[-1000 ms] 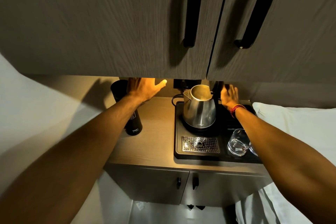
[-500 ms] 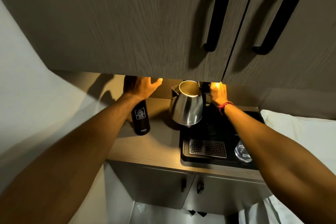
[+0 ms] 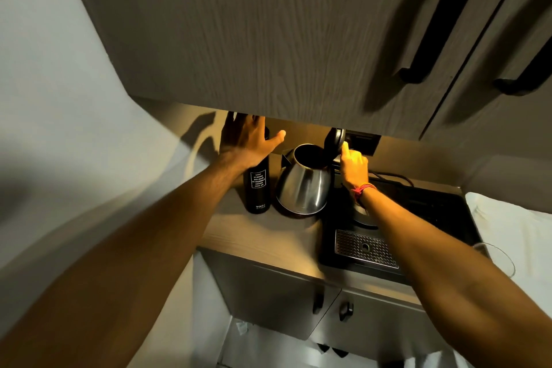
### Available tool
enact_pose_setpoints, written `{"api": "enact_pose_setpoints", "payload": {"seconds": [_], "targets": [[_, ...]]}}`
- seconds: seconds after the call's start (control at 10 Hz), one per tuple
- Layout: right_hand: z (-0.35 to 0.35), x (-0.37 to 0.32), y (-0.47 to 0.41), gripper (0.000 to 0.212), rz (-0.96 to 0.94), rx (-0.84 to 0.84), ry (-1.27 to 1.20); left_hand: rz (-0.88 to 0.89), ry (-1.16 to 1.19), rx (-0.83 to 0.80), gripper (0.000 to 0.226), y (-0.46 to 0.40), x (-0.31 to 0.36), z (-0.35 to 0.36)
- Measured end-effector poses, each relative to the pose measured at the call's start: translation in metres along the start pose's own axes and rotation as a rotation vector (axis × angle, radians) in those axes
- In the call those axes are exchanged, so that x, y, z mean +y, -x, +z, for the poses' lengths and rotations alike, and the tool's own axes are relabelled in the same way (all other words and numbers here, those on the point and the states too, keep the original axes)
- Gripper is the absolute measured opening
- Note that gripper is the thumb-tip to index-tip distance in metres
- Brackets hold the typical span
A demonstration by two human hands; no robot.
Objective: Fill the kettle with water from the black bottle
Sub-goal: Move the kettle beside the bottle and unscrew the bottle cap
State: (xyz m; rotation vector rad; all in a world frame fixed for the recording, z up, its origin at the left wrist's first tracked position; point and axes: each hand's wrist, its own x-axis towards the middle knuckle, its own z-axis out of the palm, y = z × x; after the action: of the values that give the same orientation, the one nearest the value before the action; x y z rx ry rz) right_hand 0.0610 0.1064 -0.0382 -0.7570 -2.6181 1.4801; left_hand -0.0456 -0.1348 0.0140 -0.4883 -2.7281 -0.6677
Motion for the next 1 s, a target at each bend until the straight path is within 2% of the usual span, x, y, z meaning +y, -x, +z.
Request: {"api": "enact_pose_setpoints", "payload": {"seconds": [0.1,0.2,0.3,0.4,0.5,0.7,1.0], "targets": [[0.011,-0.015,-0.005,0.032,0.090,0.021,0.013,0.045,-0.146,0.111,0.084,0.002,-0.012,-0.005],[0.024,-0.003,-0.032,0.025,-0.014,0.053,0.033,0.052,-0.189,0.085,0.086,0.004,-0.019,-0.005],[0.037,-0.024,-0.035,0.050,-0.221,0.137,0.036,0.078,-0.179,0.068,0.084,0.004,-0.023,-0.006],[0.043,-0.026,-0.037,0.056,-0.255,0.145,0.032,0.100,-0.183,0.061,0.080,0.004,-0.025,-0.007],[0.048,-0.024,-0.042,0.060,-0.250,0.152,0.075,0.112,-0.196,0.054,0.075,0.006,-0.027,-0.005],[0.055,-0.032,-0.045,0.064,-0.245,0.166,0.058,0.105,-0.187,-0.030,0.080,0.006,-0.032,-0.002],[0.058,-0.030,-0.056,0.058,-0.242,0.140,0.070,0.125,-0.190,-0.012,0.081,0.003,-0.039,0.005]]}}
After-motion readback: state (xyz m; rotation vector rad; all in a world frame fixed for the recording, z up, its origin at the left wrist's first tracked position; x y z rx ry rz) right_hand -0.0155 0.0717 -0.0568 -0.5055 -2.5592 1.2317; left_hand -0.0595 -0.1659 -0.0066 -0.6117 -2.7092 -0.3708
